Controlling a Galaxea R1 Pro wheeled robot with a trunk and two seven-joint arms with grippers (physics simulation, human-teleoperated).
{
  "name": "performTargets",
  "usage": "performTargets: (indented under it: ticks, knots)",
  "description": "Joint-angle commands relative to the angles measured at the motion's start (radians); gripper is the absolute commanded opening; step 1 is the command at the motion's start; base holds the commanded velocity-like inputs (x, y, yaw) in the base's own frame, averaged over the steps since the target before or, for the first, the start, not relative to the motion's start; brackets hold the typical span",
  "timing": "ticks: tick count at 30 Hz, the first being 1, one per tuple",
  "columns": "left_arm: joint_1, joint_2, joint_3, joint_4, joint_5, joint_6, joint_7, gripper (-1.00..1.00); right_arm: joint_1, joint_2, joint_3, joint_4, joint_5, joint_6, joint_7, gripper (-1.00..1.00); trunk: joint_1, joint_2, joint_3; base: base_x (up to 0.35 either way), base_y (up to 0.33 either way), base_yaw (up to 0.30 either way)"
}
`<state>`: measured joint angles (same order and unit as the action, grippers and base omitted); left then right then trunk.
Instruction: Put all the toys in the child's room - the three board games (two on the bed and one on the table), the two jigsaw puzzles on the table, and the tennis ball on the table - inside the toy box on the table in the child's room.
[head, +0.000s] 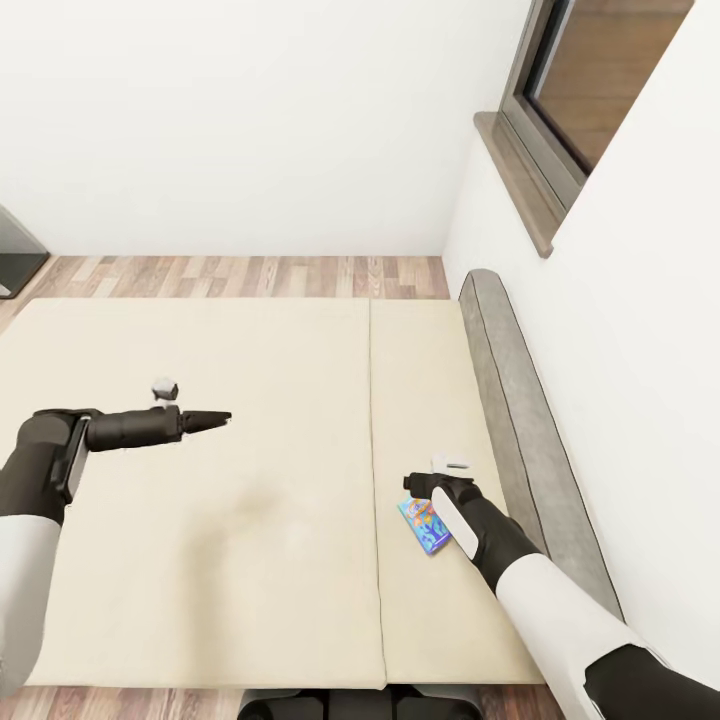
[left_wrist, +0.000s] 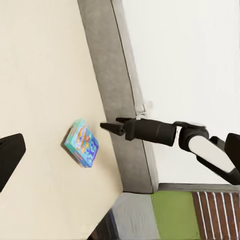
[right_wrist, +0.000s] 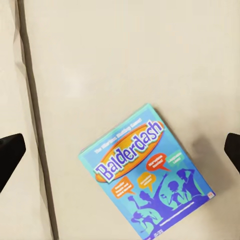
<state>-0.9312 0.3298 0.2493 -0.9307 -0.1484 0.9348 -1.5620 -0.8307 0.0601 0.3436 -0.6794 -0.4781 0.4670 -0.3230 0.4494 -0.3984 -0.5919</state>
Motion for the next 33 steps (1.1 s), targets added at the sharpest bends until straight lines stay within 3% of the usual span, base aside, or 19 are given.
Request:
performTargets:
  ticks: [1, 5, 8, 13, 16, 33]
  knots:
    - [0.000, -0.002, -0.005, -0.036, -0.010, 0.018, -0.009, 1.00, 0.000, -0.001, 0.005, -0.001, -0.010, 0.002, -0.010, 1.00, 0.001, -0.002, -0.001, 0.000, 0.000, 0.000]
    - [0.007, -0.008, -0.047, -0.164, 0.003, 0.038, -0.009, 1.00, -0.001, -0.001, 0.005, -0.002, -0.010, 0.002, -0.010, 1.00, 0.001, -0.002, -0.001, 0.000, 0.000, 0.000]
    - [0.023, -0.011, -0.082, -0.213, 0.048, 0.046, -0.009, 1.00, -0.001, -0.002, 0.005, -0.002, -0.010, 0.002, -0.010, 1.00, 0.001, -0.002, -0.001, 0.000, 0.000, 0.000]
    - [0.041, -0.009, -0.144, -0.241, 0.167, 0.050, -0.009, 1.00, -0.001, -0.001, 0.005, -0.002, -0.008, 0.002, -0.010, 1.00, 0.001, -0.002, -0.003, 0.000, 0.000, 0.000]
    - [0.044, -0.007, -0.156, -0.246, 0.190, 0.053, -0.009, 1.00, -0.001, -0.001, 0.005, -0.002, -0.007, 0.002, -0.010, 1.00, 0.001, -0.002, -0.004, 0.000, 0.000, 0.000]
    - [0.066, -0.014, -0.173, -0.250, 0.207, 0.043, -0.009, 1.00, -0.001, -0.002, 0.005, 0.000, -0.006, 0.004, -0.010, 1.00, 0.001, -0.002, -0.027, 0.000, 0.000, 0.000]
